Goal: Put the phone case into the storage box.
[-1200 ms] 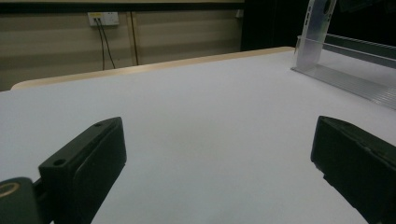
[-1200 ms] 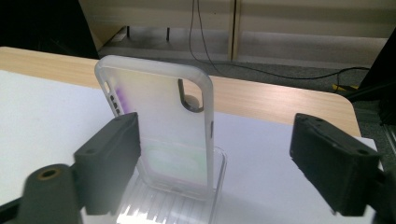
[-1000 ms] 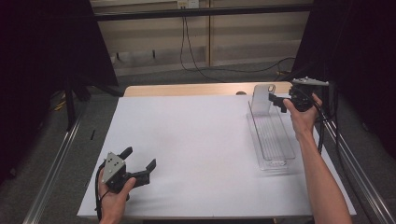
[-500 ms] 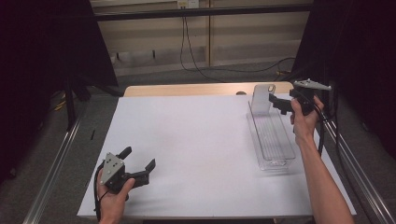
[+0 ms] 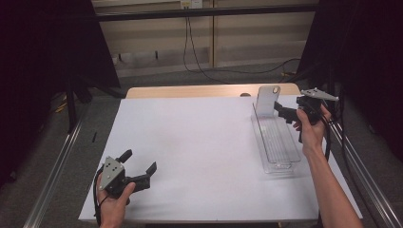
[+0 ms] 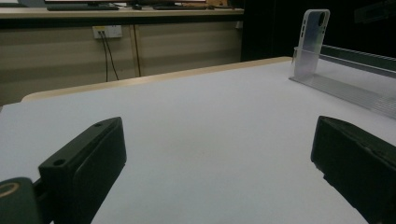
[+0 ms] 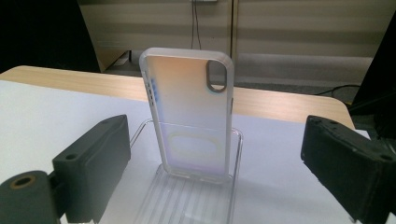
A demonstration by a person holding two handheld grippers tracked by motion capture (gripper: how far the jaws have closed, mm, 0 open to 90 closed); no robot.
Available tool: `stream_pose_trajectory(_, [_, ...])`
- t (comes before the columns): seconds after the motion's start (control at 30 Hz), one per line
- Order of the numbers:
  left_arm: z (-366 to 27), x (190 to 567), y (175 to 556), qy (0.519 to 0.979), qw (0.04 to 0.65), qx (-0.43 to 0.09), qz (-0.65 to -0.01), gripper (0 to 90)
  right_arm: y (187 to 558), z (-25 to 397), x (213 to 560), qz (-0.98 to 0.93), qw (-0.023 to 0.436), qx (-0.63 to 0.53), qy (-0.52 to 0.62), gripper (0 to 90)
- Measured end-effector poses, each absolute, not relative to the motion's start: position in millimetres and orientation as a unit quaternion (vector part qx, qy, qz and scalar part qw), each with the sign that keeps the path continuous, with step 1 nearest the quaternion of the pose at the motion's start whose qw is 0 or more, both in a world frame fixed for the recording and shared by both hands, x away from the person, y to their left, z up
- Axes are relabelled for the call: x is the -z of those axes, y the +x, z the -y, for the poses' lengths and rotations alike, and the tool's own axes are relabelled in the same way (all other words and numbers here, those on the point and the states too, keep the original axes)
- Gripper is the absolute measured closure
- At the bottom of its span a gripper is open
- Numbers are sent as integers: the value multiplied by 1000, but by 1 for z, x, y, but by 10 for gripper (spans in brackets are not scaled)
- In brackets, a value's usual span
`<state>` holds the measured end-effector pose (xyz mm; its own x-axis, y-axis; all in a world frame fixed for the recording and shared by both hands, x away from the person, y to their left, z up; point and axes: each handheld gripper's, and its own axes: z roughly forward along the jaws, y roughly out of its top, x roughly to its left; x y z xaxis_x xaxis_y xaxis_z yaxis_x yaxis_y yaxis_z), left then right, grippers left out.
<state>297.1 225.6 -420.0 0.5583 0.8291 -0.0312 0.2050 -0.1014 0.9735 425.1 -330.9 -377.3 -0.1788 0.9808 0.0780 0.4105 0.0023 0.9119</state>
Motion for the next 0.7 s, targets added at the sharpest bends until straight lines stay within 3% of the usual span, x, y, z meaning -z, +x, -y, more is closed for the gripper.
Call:
stream_pose_trajectory(0.3, [-226, 419, 293, 685, 558, -283, -375, 31, 408, 330, 378, -617, 339, -457, 543, 72])
stream_pose_trajectory(0.4, [-226, 419, 293, 685, 557, -283, -375, 31, 398, 330, 378, -606, 375, -455, 534, 72])
stream_pose_trajectory(0.7, [-227, 419, 292, 684, 558, -283, -376, 30, 379, 331, 380, -591, 372, -479, 531, 72])
